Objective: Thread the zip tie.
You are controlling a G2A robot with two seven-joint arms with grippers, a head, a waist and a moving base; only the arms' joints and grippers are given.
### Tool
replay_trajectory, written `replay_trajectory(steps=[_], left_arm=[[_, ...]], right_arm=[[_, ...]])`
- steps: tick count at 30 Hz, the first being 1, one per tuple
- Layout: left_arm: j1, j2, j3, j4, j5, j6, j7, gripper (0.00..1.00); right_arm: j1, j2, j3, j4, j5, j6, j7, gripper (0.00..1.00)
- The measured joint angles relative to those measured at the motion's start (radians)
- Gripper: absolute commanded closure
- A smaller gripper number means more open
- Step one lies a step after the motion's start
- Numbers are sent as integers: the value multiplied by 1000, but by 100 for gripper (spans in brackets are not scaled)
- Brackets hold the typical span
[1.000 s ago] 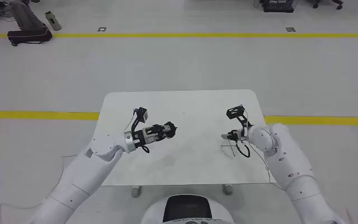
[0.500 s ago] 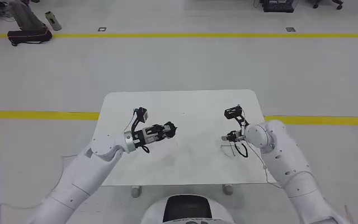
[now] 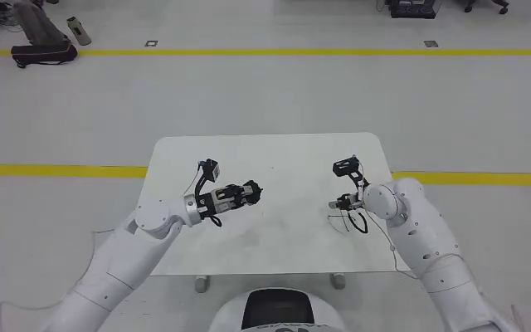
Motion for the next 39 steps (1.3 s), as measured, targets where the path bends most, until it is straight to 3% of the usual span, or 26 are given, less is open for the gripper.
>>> replay_trajectory(steps=[7, 11, 19, 24, 34, 39], left_arm=[[0, 0, 0, 0, 0, 0, 0, 100], [0, 0, 0, 0, 0, 0, 0, 100], [0, 0, 0, 0, 0, 0, 0, 100], [0, 0, 0, 0, 0, 0, 0, 100], [0, 0, 0, 0, 0, 0, 0, 100], [0, 0, 0, 0, 0, 0, 0, 100]], right_arm=[[0, 0, 0, 0, 0, 0, 0, 0], [-6, 3, 1, 32, 1, -55, -30, 0], [34, 3, -19, 130, 46, -131, 18, 0], [59, -4, -52, 171, 64, -132, 29, 0], [56, -4, -66, 176, 39, -121, 10, 0], [86, -8, -89, 190, 41, -112, 74, 0]])
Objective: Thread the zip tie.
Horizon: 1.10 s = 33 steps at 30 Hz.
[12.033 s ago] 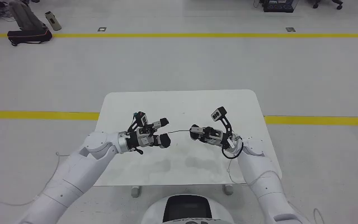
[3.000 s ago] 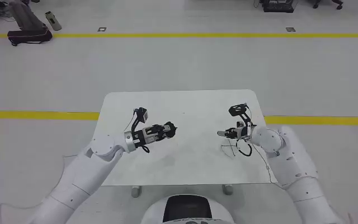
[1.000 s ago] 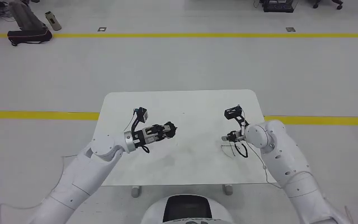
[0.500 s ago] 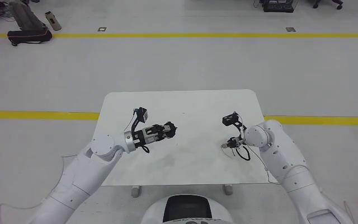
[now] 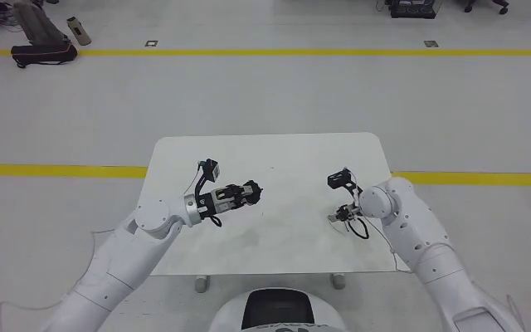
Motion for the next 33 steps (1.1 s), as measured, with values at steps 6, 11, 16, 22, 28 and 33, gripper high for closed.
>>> replay_trajectory(steps=[6, 11, 16, 22, 28, 33], left_arm=[[0, 0, 0, 0, 0, 0, 0, 100], [0, 0, 0, 0, 0, 0, 0, 100], [0, 0, 0, 0, 0, 0, 0, 100], [0, 0, 0, 0, 0, 0, 0, 100], [0, 0, 0, 0, 0, 0, 0, 100], [0, 0, 0, 0, 0, 0, 0, 100]], right_arm=[[49, -7, -22, 43, 31, 10, 63, 0], [62, -8, -30, 53, 32, 9, 80, 0], [55, -8, -31, 54, 29, 11, 64, 0], [59, -10, -57, 57, -18, 56, 80, 0], [60, -10, -60, 58, -20, 52, 80, 0], [49, -9, -70, 56, -79, 81, 40, 0]])
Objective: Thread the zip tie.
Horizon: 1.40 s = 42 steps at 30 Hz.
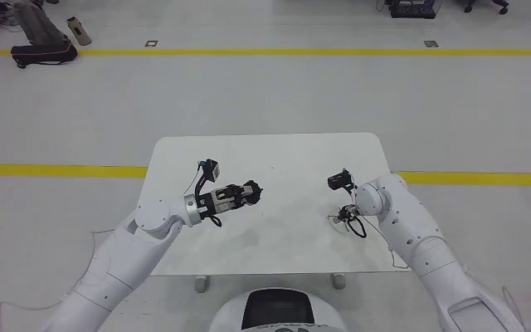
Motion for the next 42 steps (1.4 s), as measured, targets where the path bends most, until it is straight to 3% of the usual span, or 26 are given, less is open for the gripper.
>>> replay_trajectory(steps=[1, 2, 4, 5, 18, 42], left_arm=[[0, 0, 0, 0, 0, 0, 0, 100], [0, 0, 0, 0, 0, 0, 0, 100], [0, 0, 0, 0, 0, 0, 0, 100], [0, 0, 0, 0, 0, 0, 0, 100], [0, 0, 0, 0, 0, 0, 0, 100], [0, 0, 0, 0, 0, 0, 0, 100]], right_arm=[[0, 0, -2, 1, -5, 5, 1, 8], [2, -1, -3, 2, -7, 8, 3, 24], [7, -2, -4, 10, -5, 10, 7, 45], [10, -3, -5, 14, -3, 11, 8, 51], [32, -18, -35, 71, 16, 33, -40, 53], [96, -59, -117, 231, 72, 1, -123, 61]])
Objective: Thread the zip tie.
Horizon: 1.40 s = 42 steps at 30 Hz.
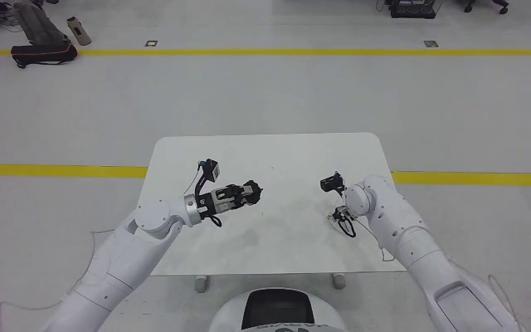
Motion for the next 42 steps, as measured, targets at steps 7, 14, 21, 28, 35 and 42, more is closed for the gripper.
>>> replay_trajectory(steps=[7, 14, 21, 28, 35, 42], left_arm=[[0, 0, 0, 0, 0, 0, 0, 100], [0, 0, 0, 0, 0, 0, 0, 100], [0, 0, 0, 0, 0, 0, 0, 100], [0, 0, 0, 0, 0, 0, 0, 100], [0, 0, 0, 0, 0, 0, 0, 100], [0, 0, 0, 0, 0, 0, 0, 100]], right_arm=[[12, -8, -10, 31, 15, -12, -15, 60], [23, -16, -23, 70, 25, -23, -29, 60], [38, -25, -38, 106, 29, -30, -44, 62], [51, -34, -54, 133, 28, -35, -58, 64], [60, -41, -62, 158, 37, -56, -82, 62], [62, -40, -53, 176, 56, -92, -95, 62]])
